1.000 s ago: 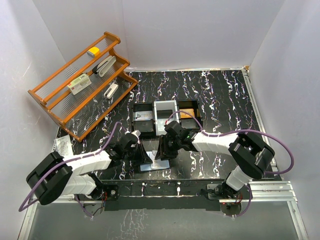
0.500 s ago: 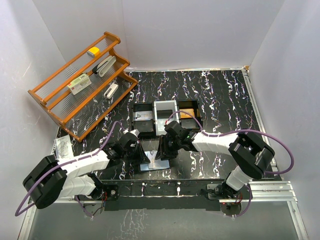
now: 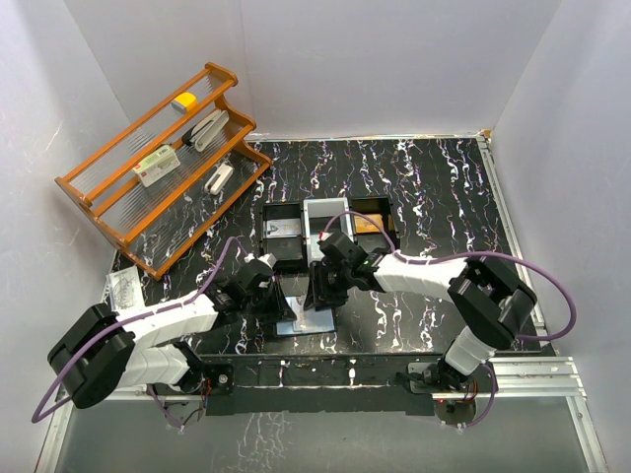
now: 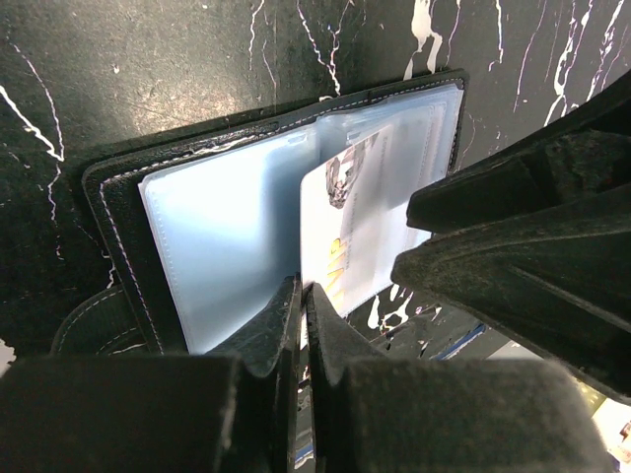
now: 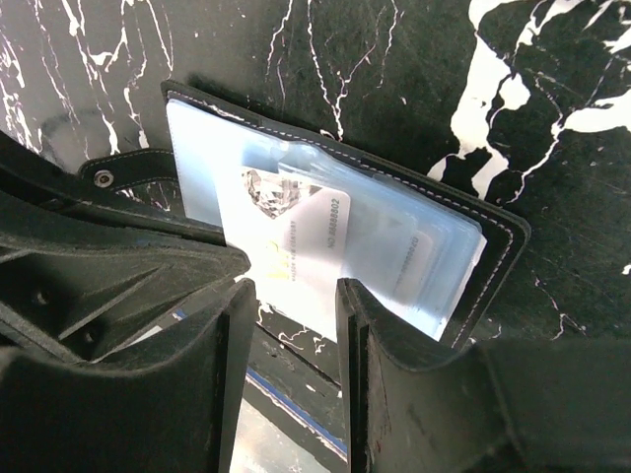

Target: Take the credit cards out of the card holder

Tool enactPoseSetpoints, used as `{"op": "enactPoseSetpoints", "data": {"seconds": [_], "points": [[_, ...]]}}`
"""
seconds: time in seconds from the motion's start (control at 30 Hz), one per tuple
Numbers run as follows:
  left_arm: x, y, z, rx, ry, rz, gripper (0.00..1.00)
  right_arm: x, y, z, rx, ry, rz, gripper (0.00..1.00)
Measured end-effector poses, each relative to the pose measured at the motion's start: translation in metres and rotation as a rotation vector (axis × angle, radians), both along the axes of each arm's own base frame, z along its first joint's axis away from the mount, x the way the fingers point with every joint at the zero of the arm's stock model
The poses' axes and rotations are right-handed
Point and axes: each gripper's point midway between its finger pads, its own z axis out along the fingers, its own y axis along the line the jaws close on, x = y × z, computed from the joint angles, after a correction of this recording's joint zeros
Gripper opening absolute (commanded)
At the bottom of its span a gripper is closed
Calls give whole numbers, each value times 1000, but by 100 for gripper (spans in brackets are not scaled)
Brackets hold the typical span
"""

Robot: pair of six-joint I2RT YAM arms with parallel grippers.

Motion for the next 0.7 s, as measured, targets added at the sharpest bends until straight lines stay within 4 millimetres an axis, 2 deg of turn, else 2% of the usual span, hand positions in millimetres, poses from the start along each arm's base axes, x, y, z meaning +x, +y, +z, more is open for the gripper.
{"op": "enactPoseSetpoints", "data": {"seconds": [0.13,0.3,0.53,0.7], "points": [[1,0,1,-1,-2,1,13,-1,0,-7,-6,20,-10,36],[2,-2,1,-11,-7,12,23,-5,1,-11,20,49,-30,34],[-3,-10,-5,-132,25,49,23,-6,-2,-13,51,53,-94,34],[-4,-14,-4,-211,42,77,15,-6,-1,-12,64,60,-100,34]]}}
